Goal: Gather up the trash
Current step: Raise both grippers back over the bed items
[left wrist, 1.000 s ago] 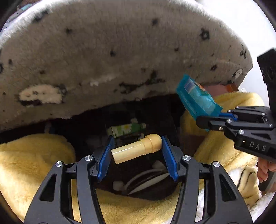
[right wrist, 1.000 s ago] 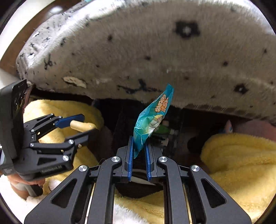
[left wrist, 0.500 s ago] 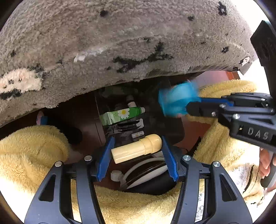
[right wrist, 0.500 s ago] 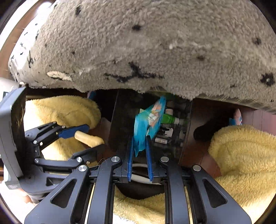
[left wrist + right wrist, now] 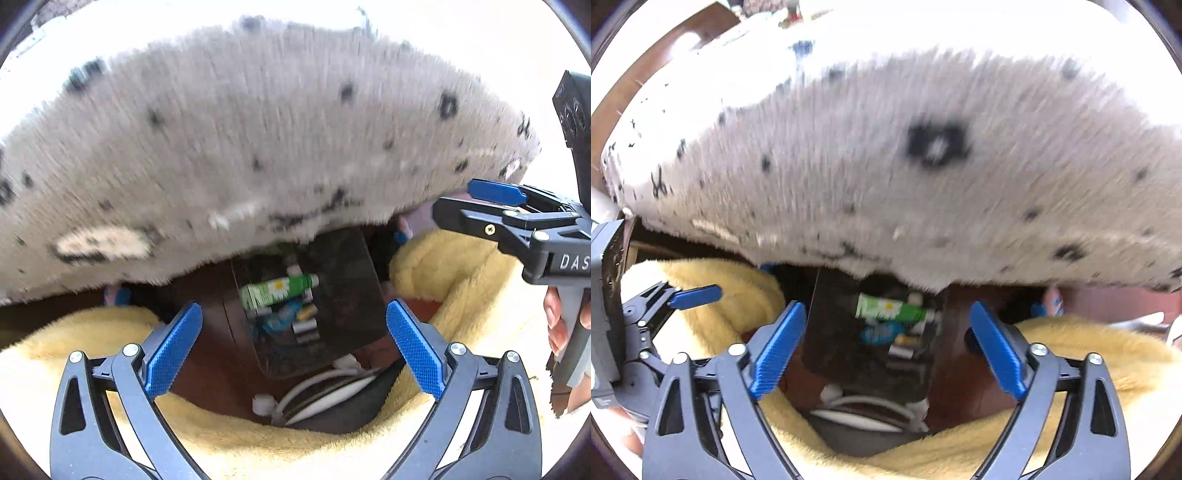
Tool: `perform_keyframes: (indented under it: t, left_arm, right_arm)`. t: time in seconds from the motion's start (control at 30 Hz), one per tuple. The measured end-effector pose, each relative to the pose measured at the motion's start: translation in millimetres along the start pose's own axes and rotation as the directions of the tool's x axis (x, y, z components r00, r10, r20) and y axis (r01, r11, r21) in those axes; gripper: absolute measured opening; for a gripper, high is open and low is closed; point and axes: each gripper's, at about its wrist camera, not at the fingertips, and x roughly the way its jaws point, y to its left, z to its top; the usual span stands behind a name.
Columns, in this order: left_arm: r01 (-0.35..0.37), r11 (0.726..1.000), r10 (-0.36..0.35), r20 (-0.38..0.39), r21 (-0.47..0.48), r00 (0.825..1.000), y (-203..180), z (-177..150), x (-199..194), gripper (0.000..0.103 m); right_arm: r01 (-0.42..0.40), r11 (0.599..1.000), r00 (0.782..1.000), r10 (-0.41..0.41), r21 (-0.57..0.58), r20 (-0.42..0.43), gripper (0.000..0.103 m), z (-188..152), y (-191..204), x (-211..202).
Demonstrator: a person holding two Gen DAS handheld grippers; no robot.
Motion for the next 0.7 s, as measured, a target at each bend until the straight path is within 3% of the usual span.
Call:
perform_keyframes:
  t: [0.17, 0.37, 0.5, 0.7]
  left_arm:
    - [-0.020, 1.000, 0.019, 0.107, 0.008, 0.994, 2.8, 18.3, -35.9, 0.095]
    - [-0.072, 0.997, 0.070, 0.211, 0.003, 0.975, 16.0, 50.5, -64.5, 0.095]
    - [-0.115, 0.993, 0.112, 0.267, -0.005, 0.957, 27.2, 79.1, -77.9, 0.095]
    - [-0.149, 0.989, 0.144, 0.308, -0.006, 0.940, 43.8, 132.1, -77.5, 0.095]
  right_arm:
    - [0.053, 0.998, 0.991, -0.050, -0.020, 0.125, 0.095, 21.1, -2.3, -38.3]
    - [0.090, 0.996, 0.968, -0.087, -0.005, 0.234, 0.097, 54.3, -16.0, -61.9]
    - [0.073, 0.997, 0.959, -0.075, 0.015, 0.274, 0.097, 85.8, -20.5, -73.5]
    - [0.069, 0.997, 0.956, -0.073, 0.025, 0.285, 0.097, 142.6, -21.9, -58.4]
